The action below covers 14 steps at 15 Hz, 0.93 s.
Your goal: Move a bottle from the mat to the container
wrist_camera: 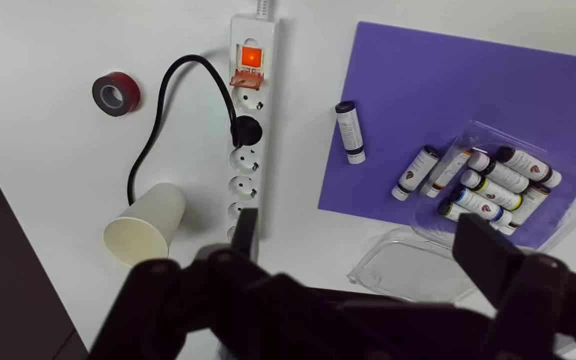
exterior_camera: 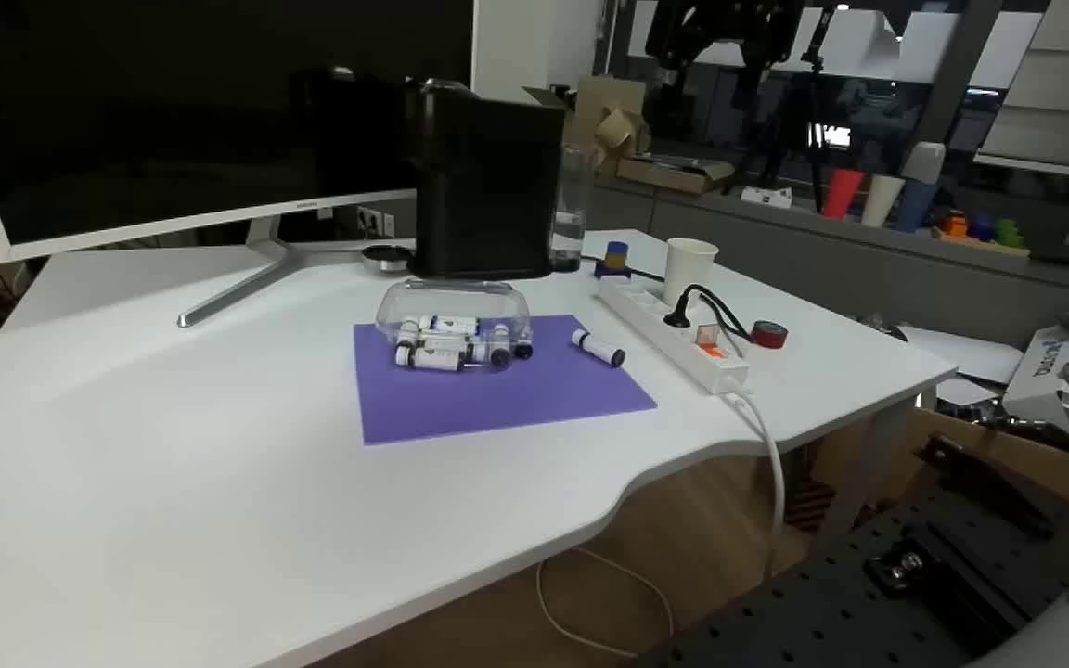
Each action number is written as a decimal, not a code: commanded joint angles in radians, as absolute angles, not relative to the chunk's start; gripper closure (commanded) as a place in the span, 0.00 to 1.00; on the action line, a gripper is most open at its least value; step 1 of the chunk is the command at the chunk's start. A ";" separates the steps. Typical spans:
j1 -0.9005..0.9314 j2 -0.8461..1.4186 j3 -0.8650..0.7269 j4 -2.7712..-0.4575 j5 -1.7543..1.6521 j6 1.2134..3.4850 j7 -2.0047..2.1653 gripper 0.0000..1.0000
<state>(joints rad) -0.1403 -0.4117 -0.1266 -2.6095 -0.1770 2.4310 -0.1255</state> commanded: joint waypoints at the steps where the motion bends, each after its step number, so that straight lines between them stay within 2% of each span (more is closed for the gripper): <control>1: -0.141 -0.412 -0.125 -2.608 -0.176 2.428 -0.126 0.00; 11: -0.141 -0.412 -0.125 -2.608 -0.176 2.428 -0.126 0.00; 14: -0.150 -0.335 -0.127 -2.594 -0.198 2.497 -0.128 0.00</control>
